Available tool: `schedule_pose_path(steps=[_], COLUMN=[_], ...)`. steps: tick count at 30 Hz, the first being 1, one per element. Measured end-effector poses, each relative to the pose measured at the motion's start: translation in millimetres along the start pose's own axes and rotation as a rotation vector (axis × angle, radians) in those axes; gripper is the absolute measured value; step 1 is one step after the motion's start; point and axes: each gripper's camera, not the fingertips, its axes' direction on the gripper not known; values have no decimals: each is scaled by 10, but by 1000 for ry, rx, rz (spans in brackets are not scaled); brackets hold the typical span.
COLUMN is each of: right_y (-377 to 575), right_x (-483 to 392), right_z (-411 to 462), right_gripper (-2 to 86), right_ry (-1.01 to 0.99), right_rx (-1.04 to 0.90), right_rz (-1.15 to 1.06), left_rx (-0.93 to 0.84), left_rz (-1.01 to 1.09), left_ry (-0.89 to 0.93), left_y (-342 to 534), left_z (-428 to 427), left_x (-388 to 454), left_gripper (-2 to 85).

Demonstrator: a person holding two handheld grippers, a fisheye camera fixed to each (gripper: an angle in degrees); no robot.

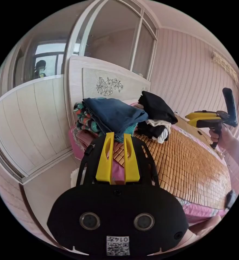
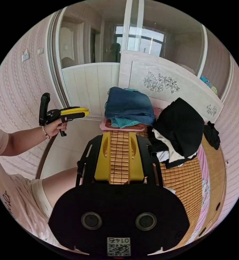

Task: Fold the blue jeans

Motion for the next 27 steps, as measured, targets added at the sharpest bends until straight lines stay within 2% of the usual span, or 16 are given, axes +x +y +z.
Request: schedule_pose_path(steps=[2,3,6,11,14,17,22,27], right_y=[-395,-615,-1012,-1324,-1452,-1545,-1715,-1472], right_x=[-4,-19,-153,-269,-137,164,845,1516], right_z=[372,610,1087,1844,1924,1515,525,-920], right_gripper=[139,153,177,176,139,36,13,2], right_ry=[17,10,34,110,73,-11,-115,-236], right_rx=[-65,-115,-174,-313,-370,-260,-30,293], right_rz=[-51,-82,-171,-222,-213,-177,30,204], left_rx=[-29,-98,-223,-242,-230,-115,74,231], left_rz=[-40,-65,-146,-162,-125,-65,4,47], left_ry=[-46,-54,35,54,7,50,97,207], left_y=[-107,-151,-170,-239,-326,-495,-1322,-2102], left_z=[206,393,795,934,765,403,-202,-919], left_x=[-241,-403,-761,-945,-956,-918,-844,-828], left_gripper=[65,71,86,56,18,-2,-8,-9])
